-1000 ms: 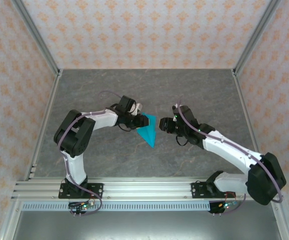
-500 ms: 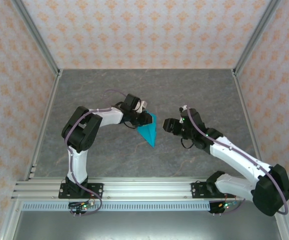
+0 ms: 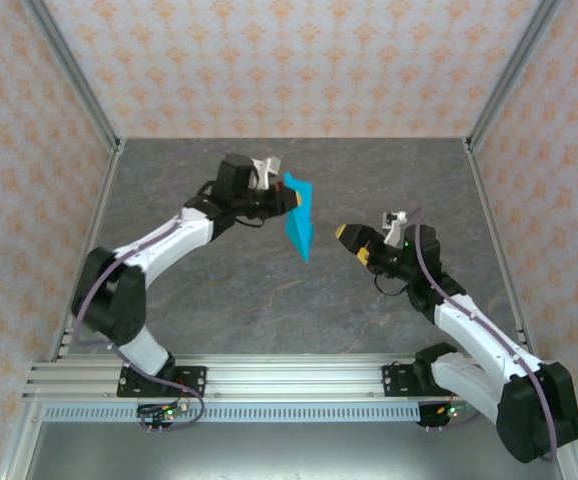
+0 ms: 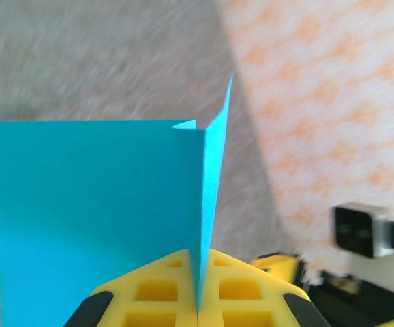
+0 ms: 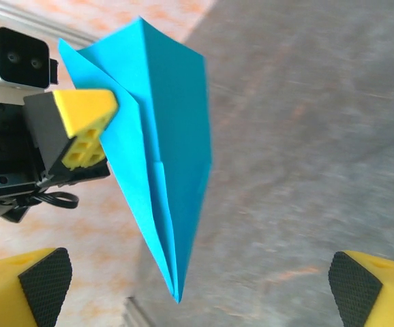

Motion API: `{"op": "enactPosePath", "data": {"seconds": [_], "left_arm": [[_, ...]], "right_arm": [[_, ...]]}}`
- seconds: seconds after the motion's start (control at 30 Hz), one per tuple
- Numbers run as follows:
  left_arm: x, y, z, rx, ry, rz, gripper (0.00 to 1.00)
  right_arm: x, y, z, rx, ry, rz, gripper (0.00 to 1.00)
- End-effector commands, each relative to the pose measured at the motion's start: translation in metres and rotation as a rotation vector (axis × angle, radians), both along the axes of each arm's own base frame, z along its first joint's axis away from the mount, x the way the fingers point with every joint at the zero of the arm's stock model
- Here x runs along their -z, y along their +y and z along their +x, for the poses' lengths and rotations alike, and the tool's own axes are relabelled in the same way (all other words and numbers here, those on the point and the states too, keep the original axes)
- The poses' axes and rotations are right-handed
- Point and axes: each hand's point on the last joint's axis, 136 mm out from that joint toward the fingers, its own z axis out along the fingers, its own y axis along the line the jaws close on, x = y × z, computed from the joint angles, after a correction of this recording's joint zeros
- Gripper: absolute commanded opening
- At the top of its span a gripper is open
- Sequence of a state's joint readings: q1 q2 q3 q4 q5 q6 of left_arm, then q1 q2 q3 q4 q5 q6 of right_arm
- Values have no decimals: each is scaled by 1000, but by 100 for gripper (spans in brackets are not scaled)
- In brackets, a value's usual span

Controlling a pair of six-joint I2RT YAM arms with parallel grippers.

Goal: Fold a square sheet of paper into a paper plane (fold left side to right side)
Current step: Turn over the paper at the center of the table.

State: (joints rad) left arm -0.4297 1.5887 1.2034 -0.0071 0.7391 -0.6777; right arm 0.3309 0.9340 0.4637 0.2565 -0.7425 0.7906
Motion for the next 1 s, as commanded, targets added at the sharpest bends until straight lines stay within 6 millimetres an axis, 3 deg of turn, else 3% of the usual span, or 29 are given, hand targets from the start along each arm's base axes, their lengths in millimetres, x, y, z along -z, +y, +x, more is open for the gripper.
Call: {"op": "enactPosePath", "data": {"seconds": [0.0,0.2,0.43,0.77,0.97], "left_arm": [[-45,2,2,-41,-65,-92,5],[-93,-2,-9,-24,-126,-216,6],[-111,-8,-21,11,-141,-258,7],[-107,-20,-30,65,-92,-296,8],[-93,-19,-30,63,-76,-242,15]], "right_arm": [[-64,17,-5,-113,-182,173,100],[-82,45,-9,-211,-216,193,100],[-92,71,-8,-276,-224,254,99],[-106,73,-6,-283,-252,291,52],[-93,69,-7,-255,-235,200,20]]}}
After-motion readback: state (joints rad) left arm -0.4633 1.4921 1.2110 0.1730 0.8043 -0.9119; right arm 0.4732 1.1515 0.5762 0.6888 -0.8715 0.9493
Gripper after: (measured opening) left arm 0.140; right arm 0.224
